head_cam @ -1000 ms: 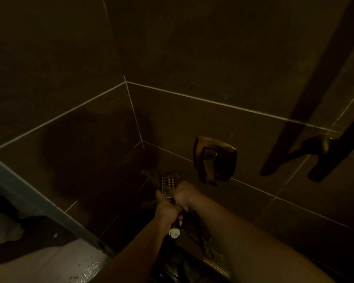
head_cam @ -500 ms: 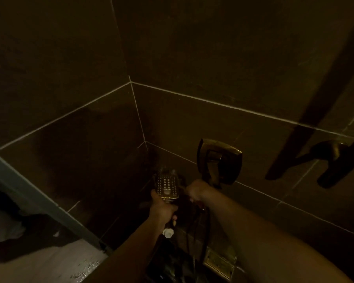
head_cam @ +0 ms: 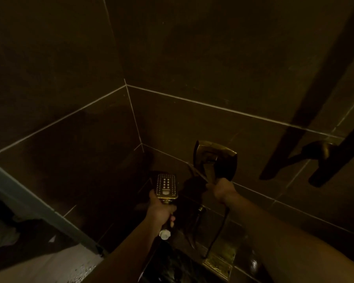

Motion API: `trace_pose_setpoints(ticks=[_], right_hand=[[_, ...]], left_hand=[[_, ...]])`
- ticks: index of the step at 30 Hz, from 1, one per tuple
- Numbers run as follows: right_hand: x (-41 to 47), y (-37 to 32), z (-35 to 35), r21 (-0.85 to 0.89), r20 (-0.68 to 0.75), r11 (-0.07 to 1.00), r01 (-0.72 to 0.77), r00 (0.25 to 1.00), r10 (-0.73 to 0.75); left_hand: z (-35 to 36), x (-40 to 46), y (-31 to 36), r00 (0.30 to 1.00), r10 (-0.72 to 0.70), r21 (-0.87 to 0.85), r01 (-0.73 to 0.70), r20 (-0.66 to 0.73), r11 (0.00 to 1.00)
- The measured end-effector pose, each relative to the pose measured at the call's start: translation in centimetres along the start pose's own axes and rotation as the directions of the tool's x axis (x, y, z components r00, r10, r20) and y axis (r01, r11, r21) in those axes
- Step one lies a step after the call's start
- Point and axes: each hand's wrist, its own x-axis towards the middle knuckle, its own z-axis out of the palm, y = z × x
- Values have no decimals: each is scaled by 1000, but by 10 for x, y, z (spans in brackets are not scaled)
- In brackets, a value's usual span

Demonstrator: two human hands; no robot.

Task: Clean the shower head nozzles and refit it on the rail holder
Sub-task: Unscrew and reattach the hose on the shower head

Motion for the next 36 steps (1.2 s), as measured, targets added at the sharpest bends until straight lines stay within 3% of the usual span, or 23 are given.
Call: trace_pose_setpoints(ticks=[8,14,19,36], right_hand=[[8,16,-12,-8,-29,1000,19,999,-20],[13,16,-10,-52,58,998,34,998,-31],[23,11,0,12,31,1000,-18,999,18],[46,6,14,-25,-3,1000,-6,1000,6]], left_hand=[[6,-4,-5,1000,-9,1,9,6,1000],[9,-9,2,999,19,-40,-18,36,999],[12,-10,9,999,20,-76,-16,50,997],[4,-12,19,999,-31,-144,37,44,989]])
